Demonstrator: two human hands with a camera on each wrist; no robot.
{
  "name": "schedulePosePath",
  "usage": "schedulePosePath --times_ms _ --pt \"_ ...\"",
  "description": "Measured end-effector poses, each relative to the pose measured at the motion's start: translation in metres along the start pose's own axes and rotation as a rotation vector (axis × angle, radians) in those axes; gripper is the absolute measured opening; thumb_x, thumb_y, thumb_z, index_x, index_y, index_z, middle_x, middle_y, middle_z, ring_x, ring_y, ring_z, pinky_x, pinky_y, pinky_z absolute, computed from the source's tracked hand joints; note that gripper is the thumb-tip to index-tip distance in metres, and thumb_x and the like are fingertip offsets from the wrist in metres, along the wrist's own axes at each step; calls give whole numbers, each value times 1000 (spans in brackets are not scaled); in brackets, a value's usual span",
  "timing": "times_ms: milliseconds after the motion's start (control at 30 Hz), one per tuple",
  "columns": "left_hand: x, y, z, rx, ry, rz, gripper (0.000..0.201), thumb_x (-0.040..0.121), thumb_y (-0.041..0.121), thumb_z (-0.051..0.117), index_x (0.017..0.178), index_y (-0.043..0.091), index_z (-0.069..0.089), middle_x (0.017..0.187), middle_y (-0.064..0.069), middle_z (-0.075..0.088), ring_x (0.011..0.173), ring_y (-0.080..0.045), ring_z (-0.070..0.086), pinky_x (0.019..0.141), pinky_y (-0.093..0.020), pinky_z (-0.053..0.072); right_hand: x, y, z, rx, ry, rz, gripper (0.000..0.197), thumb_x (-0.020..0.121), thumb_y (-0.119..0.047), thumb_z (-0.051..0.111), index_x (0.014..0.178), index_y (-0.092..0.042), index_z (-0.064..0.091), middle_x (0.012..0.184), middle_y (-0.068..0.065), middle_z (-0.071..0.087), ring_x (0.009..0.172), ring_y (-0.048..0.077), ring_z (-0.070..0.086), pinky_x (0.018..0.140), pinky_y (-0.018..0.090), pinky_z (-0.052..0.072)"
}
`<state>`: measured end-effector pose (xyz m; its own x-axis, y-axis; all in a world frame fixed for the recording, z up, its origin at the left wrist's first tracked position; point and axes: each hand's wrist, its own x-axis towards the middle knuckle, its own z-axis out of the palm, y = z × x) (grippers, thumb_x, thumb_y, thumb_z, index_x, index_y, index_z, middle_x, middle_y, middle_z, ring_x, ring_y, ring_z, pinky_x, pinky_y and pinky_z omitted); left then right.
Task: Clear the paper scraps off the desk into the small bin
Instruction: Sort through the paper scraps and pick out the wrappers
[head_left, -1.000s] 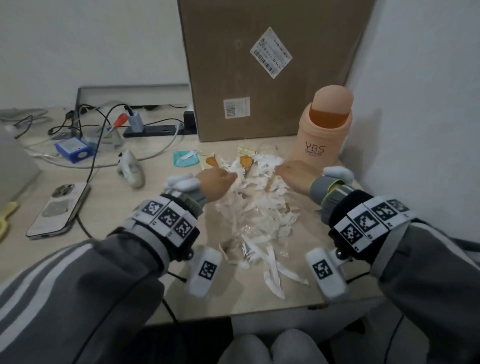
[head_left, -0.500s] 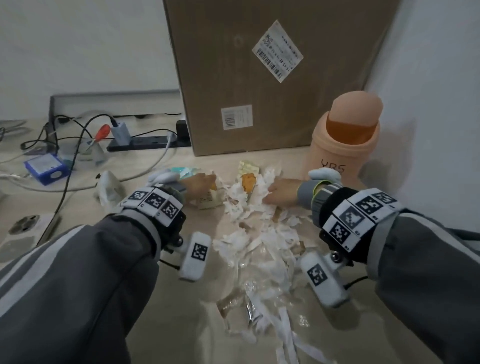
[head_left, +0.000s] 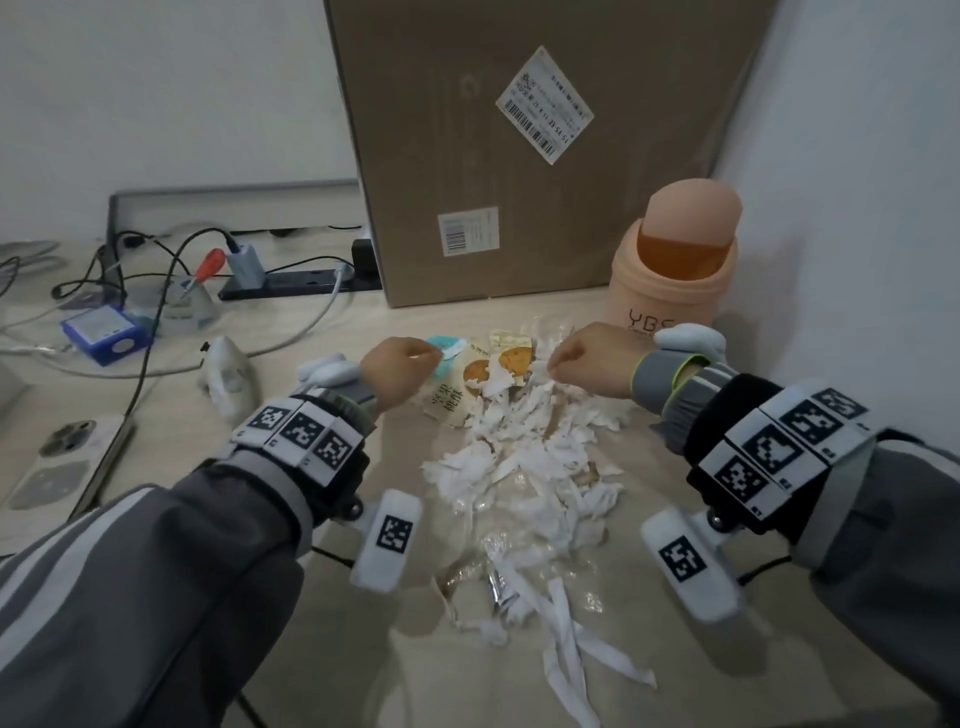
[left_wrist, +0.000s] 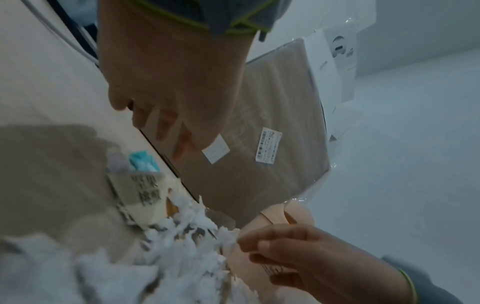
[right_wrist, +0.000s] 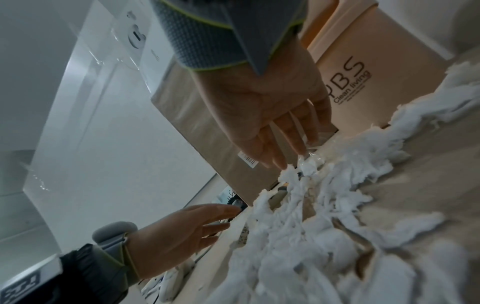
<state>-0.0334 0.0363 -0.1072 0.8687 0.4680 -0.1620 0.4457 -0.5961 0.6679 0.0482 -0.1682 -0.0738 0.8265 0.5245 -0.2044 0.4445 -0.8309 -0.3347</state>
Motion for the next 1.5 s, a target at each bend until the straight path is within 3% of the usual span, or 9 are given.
schedulePosePath --times_ms 233,467,600,733,800,933,1267,1433,1500 --pt "-22 -53 -20 37 84 -206 44 107 14 38 149 1 43 155 -18 40 139 -36 42 105 -32 35 -28 19 23 -100 -103 116 54 95 -35 44 143 -16 33 148 8 37 130 28 41 100 32 39" --pt "-69 -41 -1 1 -10 -197 35 108 20 36 132 0 53 141 -18 52 131 -31 50 104 -32 37 -43 25 37 -23 -263 167 60 100 -41 30 149 -12 14 159 6 12 145 23 17 114 30 20" --pt "-84 -21 18 -134 -162 -73 32 110 21 35 125 4 57 125 -8 54 111 -20 51 89 -25 39 -50 16 42 82 -270 94 54 100 -36 32 149 -17 19 156 4 20 135 24 35 101 28 34" --pt "-85 -10 29 -163 -180 0 19 107 23 42 96 17 57 98 -1 56 89 -16 52 75 -25 42 -55 4 39 169 -148 26 44 97 -27 40 141 -21 40 134 8 51 82 17 58 60 22 43" --pt "-78 -11 28 -127 -83 32 21 104 16 45 90 18 61 89 4 52 81 -11 49 70 -23 39 -56 -1 32 150 32 21 35 94 -23 46 127 -21 57 136 5 53 96 22 60 69 22 44" --pt "-63 -15 19 -109 131 -3 27 98 12 51 120 10 68 118 -6 68 90 -16 55 71 -22 41 -50 -9 17 88 226 -30 23 91 -20 53 109 -19 67 132 6 54 113 24 55 87 27 41" --pt "-7 -5 29 -27 45 -125 47 91 13 64 137 8 53 134 -11 61 115 -27 61 94 -33 49 -15 -8 43 -184 -352 -189 55 98 -40 35 148 -22 22 159 1 10 146 21 14 117 35 15" --pt "7 -4 32 63 42 -114 8 87 11 66 84 18 63 96 -4 64 86 -21 58 82 -32 50 -10 -4 44 -247 -402 -193 55 100 -40 30 149 -20 19 159 2 11 146 21 13 117 35 14" --pt "7 -5 31 22 78 -100 7 87 10 64 88 16 65 87 -1 63 82 -19 56 78 -31 49 -10 -6 43 -240 -398 -193 54 100 -40 31 149 -20 20 159 2 12 146 20 14 116 33 15"
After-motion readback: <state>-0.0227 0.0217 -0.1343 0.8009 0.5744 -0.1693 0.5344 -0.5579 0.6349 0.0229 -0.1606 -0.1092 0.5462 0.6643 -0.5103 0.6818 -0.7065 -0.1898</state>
